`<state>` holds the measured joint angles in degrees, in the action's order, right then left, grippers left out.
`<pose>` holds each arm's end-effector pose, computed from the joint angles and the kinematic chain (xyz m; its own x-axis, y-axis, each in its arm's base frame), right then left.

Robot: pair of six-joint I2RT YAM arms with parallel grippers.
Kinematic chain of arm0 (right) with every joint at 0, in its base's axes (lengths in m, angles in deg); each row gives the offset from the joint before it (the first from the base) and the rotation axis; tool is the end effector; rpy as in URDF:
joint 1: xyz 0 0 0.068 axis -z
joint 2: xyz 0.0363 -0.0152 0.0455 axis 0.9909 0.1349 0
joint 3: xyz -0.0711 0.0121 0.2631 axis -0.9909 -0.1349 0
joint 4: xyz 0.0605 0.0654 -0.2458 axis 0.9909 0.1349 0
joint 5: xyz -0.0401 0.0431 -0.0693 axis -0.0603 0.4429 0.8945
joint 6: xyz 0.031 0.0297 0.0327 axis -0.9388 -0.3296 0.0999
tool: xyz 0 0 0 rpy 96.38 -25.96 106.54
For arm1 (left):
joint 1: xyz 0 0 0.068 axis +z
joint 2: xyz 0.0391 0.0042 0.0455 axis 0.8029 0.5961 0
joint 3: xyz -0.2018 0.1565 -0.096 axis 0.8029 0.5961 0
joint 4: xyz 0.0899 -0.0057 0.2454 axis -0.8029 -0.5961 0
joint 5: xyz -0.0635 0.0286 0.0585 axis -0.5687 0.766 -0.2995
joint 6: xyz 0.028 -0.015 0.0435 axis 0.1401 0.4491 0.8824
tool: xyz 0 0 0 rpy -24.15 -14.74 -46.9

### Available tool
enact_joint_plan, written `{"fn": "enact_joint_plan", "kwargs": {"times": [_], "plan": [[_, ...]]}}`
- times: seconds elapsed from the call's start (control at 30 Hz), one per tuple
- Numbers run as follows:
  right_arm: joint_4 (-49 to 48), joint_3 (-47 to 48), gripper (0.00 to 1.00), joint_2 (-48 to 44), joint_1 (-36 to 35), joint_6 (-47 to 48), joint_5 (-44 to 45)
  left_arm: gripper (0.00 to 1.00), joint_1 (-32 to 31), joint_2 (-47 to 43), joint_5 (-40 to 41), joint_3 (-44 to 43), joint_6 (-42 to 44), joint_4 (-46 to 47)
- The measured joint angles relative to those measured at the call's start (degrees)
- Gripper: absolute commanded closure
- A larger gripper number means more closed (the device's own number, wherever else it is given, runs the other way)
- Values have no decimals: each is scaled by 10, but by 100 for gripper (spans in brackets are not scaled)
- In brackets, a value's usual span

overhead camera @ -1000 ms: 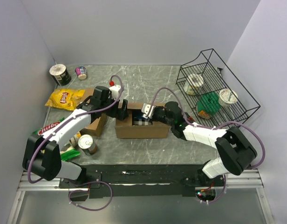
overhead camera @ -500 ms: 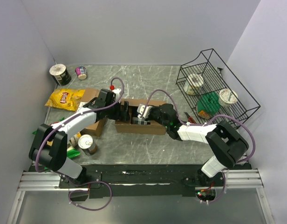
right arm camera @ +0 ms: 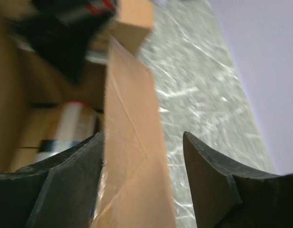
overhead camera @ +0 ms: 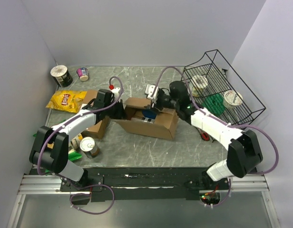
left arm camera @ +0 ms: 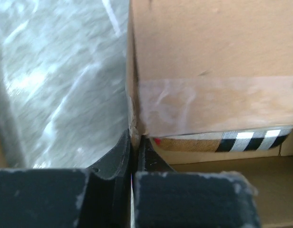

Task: Unpack the express box
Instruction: Open the express box at the center of the board.

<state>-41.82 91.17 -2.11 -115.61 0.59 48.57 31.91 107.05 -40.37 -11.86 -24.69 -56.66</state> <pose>0.2724 0.1996 0.2999 0.3310 -0.4373 -0.8362 -0.8379 0.2714 -0.4736 0.2904 -0.1262 0.2212 -0.7899 -0.0027 -0.6132 0.3274 0.8437 -0.4255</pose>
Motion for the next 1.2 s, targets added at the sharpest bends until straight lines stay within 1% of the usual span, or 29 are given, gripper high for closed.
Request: {"fn": "enact_joint_plan", "kwargs": {"times": [0.07, 0.17, 0.3, 0.37, 0.4, 0.47, 0.57, 0.63, 0.77, 0.9, 0.97, 1.1, 1.2], "plan": [[53, 24, 35, -13, 9, 5, -57, 99, -2, 0, -10, 0, -4, 17], [80, 19, 31, -27, 2, 10, -96, 99, -3, 0, -12, 1, 2, 16], [78, -20, 28, -36, -17, 1, -100, 99, -3, -4, -15, 1, 2, 12], [84, -30, 33, -35, -19, -5, -91, 99, -2, -11, -15, 1, 3, 12], [84, -31, 41, -35, -19, -6, -91, 99, -2, -16, -14, 1, 4, 11], [82, -31, 46, -36, -19, 0, -100, 99, 1, -25, -10, 0, 7, 11], [94, -29, 48, -36, -22, 27, -117, 99, 2, -30, 11, -19, 18, 1], [89, -39, 49, -42, -31, 61, -122, 99, 2, -30, 35, -33, 25, 0], [53, -126, 51, -95, -45, 128, -116, 99, 3, -30, 77, -71, 37, -13], [33, -164, 50, -104, -43, 188, -113, 99, 1, -32, 88, -78, 37, -33], [21, -183, 50, -98, -43, 215, -109, 99, 1, -38, 89, -55, 31, -28], [-16, -222, 50, -69, -56, 233, -67, 99, 2, -71, 95, 37, -6, -11], [-28, -224, 45, -45, -67, 228, -37, 99, 3, -88, 103, 96, -51, 0]]}}
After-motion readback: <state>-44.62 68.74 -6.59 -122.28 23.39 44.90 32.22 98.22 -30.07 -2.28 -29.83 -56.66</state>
